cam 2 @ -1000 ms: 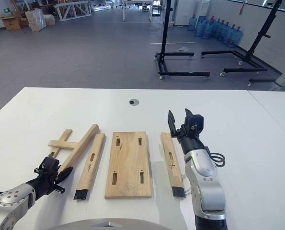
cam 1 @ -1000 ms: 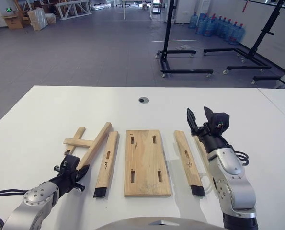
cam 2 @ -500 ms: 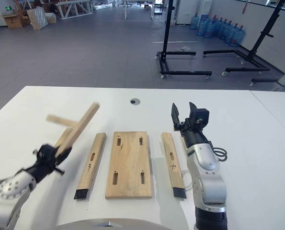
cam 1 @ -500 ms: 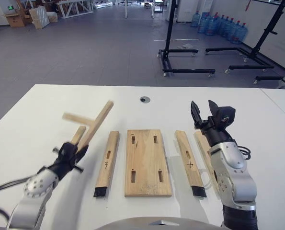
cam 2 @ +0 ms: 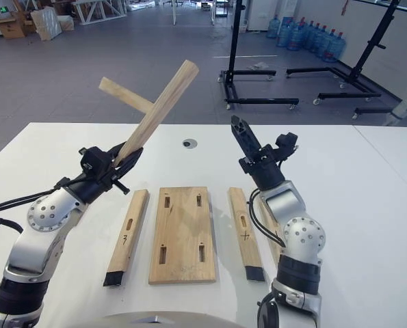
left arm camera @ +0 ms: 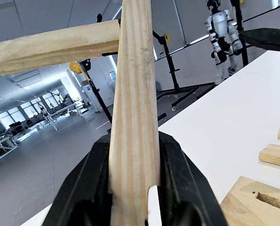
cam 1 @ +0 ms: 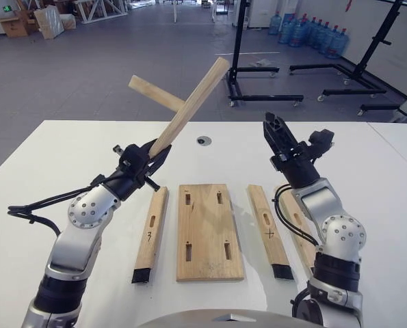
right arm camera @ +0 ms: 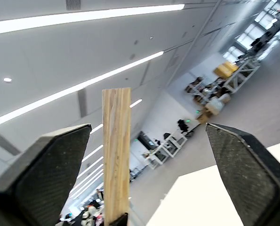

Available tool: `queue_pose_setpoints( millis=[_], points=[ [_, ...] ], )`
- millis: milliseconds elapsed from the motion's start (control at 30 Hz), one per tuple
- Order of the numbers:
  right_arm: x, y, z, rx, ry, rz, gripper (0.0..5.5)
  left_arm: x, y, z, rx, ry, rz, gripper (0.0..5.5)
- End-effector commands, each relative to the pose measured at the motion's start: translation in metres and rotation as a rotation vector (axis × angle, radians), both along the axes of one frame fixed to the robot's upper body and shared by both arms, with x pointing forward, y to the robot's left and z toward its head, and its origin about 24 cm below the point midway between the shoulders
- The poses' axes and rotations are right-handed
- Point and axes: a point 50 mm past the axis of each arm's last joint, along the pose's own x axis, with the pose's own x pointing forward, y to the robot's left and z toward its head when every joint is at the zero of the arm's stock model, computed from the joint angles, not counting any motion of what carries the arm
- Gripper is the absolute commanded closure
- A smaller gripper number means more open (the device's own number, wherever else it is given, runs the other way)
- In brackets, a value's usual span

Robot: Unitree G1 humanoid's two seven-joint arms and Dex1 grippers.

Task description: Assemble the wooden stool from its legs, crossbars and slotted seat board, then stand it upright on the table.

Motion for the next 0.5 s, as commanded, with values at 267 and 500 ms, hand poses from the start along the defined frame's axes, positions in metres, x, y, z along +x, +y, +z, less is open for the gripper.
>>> queue_pose_setpoints(
  millis=[267,500],
  points=[
    [0.030,0.035,0.014,-0.023,-0.079,0.184,1.04,0.012,-0.021,-0.007,0.034,-0.047,-0.149,4.50],
    [0.043,0.039,0.014,-0.059,-0.078,0.165,1.04,0.013,-0.024,-0.011,0.086,-0.084,-0.180,4.50]
  ],
)
